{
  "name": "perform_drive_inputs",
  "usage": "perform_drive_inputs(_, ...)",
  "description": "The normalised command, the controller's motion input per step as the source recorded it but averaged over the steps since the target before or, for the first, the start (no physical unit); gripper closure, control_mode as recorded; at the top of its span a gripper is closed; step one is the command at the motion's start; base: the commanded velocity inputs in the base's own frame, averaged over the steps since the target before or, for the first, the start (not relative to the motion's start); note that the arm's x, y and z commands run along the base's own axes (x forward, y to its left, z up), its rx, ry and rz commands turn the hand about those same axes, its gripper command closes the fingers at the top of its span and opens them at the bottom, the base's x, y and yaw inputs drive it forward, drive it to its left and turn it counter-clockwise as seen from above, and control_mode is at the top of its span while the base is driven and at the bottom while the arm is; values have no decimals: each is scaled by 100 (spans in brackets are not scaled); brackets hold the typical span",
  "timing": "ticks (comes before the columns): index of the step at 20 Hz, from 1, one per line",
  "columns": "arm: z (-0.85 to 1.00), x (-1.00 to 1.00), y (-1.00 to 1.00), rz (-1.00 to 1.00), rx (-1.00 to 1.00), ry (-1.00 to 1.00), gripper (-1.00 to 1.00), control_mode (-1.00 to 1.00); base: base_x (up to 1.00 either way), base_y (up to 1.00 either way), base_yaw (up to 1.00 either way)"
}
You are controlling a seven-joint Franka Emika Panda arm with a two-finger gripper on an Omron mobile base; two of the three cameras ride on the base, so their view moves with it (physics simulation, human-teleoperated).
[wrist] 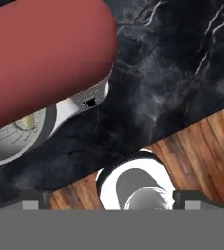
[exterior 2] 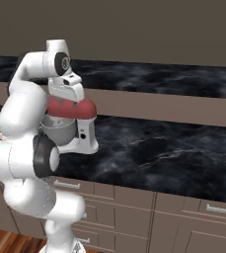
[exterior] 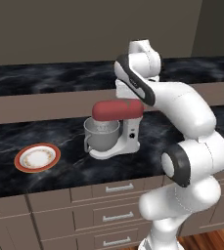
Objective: Add butter and sugar cubes to the stand mixer bowl and then turn on the stand mixer to begin making frosting.
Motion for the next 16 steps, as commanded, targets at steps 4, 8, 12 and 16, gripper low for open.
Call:
perform_drive_inputs(4, 0, -100, -45, 27, 0, -26, -100, -100, 0, 0, 0)
perform_drive_inputs(8, 0, -100, -10, 37, -3, -23, -100, -100, 0, 0, 0)
perform_drive_inputs(12, -3, -62, 5, 34, -10, -9, -100, -100, 0, 0, 0)
perform_drive_inputs(16, -11, -7, 36, 25, -21, -1, -100, -100, 0, 0, 0)
